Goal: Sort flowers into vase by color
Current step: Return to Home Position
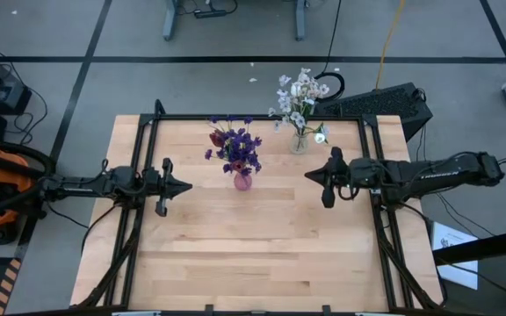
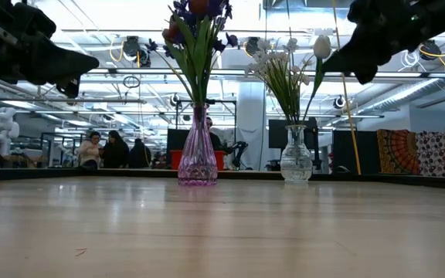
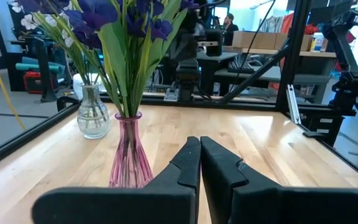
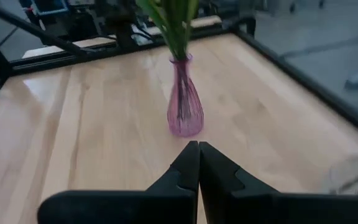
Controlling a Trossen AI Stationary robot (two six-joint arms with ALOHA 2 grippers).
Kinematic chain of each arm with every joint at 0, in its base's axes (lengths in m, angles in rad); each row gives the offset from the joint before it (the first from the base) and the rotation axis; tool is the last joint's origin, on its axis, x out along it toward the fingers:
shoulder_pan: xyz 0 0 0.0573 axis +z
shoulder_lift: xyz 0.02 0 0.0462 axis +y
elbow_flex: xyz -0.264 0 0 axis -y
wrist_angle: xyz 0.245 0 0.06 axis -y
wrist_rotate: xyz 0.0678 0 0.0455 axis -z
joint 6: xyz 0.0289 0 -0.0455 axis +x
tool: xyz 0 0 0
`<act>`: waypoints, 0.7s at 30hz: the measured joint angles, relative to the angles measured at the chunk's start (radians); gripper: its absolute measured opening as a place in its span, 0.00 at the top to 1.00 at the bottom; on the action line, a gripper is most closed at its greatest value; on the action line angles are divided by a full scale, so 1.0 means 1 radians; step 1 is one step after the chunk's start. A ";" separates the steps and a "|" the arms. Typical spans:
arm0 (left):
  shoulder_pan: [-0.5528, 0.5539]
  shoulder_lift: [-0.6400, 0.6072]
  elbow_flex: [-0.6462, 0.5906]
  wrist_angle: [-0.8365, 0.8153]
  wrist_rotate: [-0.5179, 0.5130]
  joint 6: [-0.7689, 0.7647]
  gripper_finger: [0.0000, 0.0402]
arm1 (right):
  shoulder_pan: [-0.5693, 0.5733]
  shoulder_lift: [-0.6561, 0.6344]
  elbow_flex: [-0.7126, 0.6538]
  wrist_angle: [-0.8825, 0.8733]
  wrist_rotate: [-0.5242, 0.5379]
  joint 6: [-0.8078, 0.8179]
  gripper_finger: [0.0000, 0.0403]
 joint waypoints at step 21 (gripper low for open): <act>0.000 0.000 -0.001 -0.001 -0.004 0.000 0.95 | 0.080 -0.168 -0.275 0.294 -0.155 -0.212 1.00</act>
